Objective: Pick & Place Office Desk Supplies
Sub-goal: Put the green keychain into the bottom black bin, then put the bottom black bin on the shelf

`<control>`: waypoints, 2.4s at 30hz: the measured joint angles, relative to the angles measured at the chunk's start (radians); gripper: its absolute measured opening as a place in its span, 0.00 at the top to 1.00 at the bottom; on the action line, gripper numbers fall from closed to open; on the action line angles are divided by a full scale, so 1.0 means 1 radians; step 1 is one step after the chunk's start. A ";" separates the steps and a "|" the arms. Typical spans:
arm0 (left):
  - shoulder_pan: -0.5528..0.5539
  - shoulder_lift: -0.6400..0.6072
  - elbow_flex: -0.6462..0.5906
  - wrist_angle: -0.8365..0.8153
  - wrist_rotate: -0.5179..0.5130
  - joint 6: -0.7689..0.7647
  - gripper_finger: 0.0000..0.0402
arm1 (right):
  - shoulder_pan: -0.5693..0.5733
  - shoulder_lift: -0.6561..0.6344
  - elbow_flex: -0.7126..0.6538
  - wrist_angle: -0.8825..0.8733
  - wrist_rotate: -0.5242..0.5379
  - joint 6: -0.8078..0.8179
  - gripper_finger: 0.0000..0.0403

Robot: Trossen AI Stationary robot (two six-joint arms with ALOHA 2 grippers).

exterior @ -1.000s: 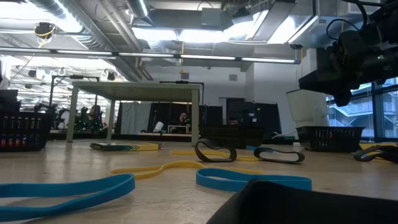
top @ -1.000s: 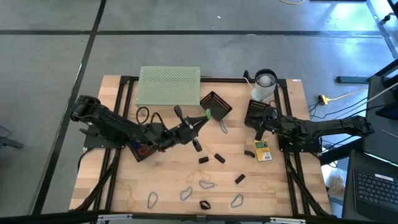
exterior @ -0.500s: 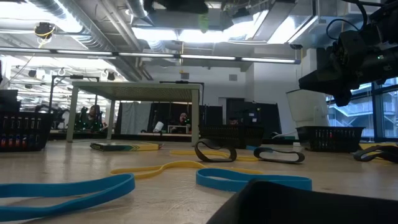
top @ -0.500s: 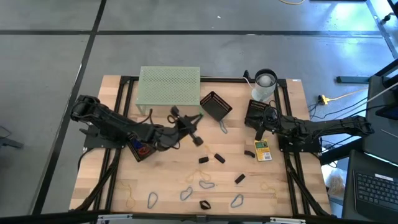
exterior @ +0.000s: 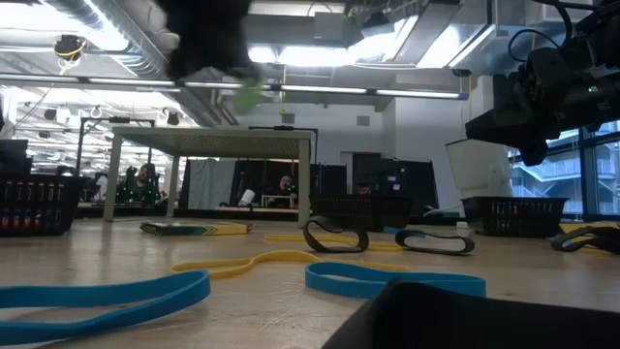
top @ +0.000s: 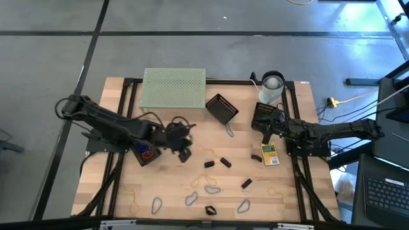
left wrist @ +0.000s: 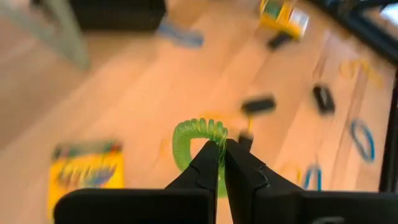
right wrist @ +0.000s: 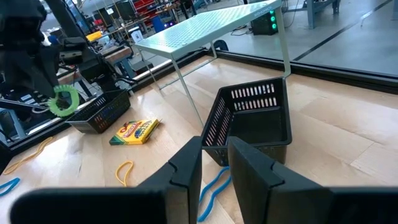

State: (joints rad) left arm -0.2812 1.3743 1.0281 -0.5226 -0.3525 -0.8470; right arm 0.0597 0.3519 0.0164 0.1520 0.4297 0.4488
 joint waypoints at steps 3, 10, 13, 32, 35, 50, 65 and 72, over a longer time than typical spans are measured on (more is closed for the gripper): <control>-0.053 -0.047 0.000 -0.158 0.002 -0.051 0.98 | 0.000 0.000 0.000 0.000 0.000 0.000 0.80; -0.164 -0.091 0.000 -0.583 0.037 -0.377 0.98 | 0.000 0.000 0.000 0.000 0.000 0.000 0.80; -0.195 -0.085 -0.014 -0.703 0.075 -0.473 0.97 | 0.000 0.000 0.000 0.000 0.000 0.000 0.80; -0.142 -0.084 -0.090 -0.750 0.200 -0.435 0.63 | 0.000 0.000 0.000 0.000 0.000 0.004 0.80; -0.146 -0.084 -0.090 -0.599 0.222 -0.318 0.61 | 0.000 0.000 0.000 0.000 0.000 0.004 0.80; -0.183 -0.071 -0.090 -0.538 0.159 -0.292 0.59 | 0.000 0.000 0.000 0.000 -0.001 0.004 0.80; -0.194 0.131 -0.091 -0.546 0.221 -0.223 0.57 | 0.000 0.000 0.000 0.000 -0.003 0.003 0.80; -0.174 0.189 -0.091 -0.546 0.267 -0.213 0.60 | 0.000 0.000 0.000 0.000 -0.003 0.000 0.80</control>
State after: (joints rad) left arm -0.4557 1.5636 0.9371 -1.0684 -0.0853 -1.0603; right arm 0.0597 0.3523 0.0165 0.1520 0.4267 0.4488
